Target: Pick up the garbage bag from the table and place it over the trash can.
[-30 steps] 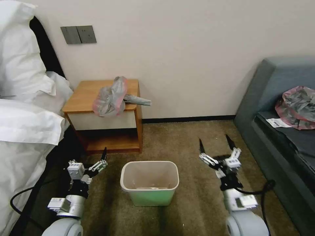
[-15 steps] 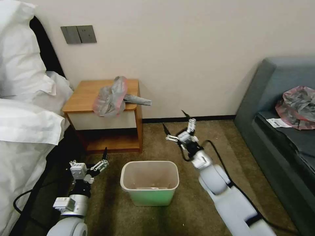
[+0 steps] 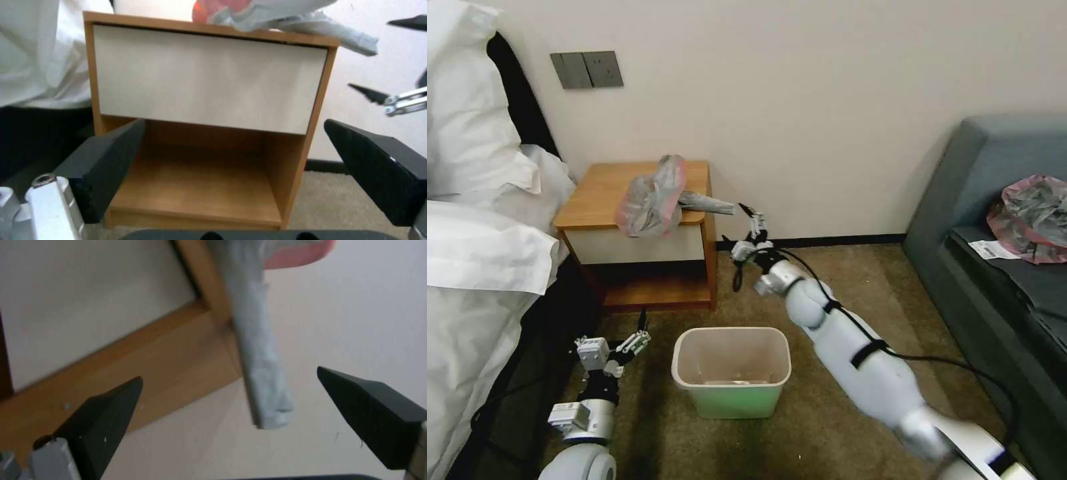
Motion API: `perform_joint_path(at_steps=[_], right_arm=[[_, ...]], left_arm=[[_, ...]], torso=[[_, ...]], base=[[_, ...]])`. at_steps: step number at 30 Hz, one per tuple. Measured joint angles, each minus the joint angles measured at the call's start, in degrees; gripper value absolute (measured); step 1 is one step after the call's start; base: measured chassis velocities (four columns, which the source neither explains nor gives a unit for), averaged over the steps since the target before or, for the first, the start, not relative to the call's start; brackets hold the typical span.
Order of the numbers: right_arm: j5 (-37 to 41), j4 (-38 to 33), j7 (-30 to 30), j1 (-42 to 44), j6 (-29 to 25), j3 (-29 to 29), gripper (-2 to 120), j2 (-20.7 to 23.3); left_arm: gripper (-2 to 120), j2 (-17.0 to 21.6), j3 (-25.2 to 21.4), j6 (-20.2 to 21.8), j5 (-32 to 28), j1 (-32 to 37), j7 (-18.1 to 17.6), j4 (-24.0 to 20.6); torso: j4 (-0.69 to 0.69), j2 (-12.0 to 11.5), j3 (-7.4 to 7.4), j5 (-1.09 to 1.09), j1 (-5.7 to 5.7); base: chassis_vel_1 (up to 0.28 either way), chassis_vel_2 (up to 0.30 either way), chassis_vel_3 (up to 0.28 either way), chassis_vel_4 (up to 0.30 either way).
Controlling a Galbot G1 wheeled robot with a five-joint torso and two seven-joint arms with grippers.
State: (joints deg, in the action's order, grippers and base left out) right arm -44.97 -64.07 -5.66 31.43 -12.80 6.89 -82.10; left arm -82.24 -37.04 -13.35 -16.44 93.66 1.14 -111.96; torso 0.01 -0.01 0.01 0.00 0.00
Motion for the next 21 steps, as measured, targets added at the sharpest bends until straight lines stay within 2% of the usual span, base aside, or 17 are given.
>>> perform_joint_path(at_steps=[1, 3, 5, 10, 21], right_arm=[[0.0, 0.0, 0.0, 0.0, 0.0, 0.0, 100, 0.0], [-6.7, 4.2, -1.2, -2.1, -2.5, -1.7, 100, -1.6], [-8.8, 6.1, -1.5, -3.5, -3.5, -2.4, 100, -2.1], [-10.8, 9.6, -1.8, -6.9, -4.5, -1.7, 100, -2.1], [-10.6, 12.4, -3.2, -9.2, -4.1, -1.1, 100, -3.3]], left_arm=[[100, 0.0, 0.0, 0.0, 0.0, 0.0, 0.0, 0.0], [100, -0.8, 0.0, -0.5, 0.2, 0.2, 0.5, 0.4], [100, -1.3, 0.0, -0.8, 0.4, 0.3, 0.6, 0.9], [100, -2.6, 0.1, -1.5, 1.3, 0.9, 0.9, 1.1], [100, -4.1, 0.4, -1.5, 3.2, 0.8, 0.9, 1.4]], torso=[[0.00, 0.0, 0.00, 0.00, 0.00], [-0.01, 0.0, -0.01, 0.00, 0.00], [-0.01, 0.0, -0.01, 0.00, 0.00], [-0.01, 0.0, -0.01, 0.00, 0.00], [-0.01, 0.0, -0.01, 0.00, 0.00]], base=[[0.000, 0.000, 0.000, 0.000], [0.000, 0.000, 0.000, 0.000], [0.000, 0.000, 0.000, 0.000], [0.000, 0.000, 0.000, 0.000], [0.000, 0.000, 0.000, 0.000]])
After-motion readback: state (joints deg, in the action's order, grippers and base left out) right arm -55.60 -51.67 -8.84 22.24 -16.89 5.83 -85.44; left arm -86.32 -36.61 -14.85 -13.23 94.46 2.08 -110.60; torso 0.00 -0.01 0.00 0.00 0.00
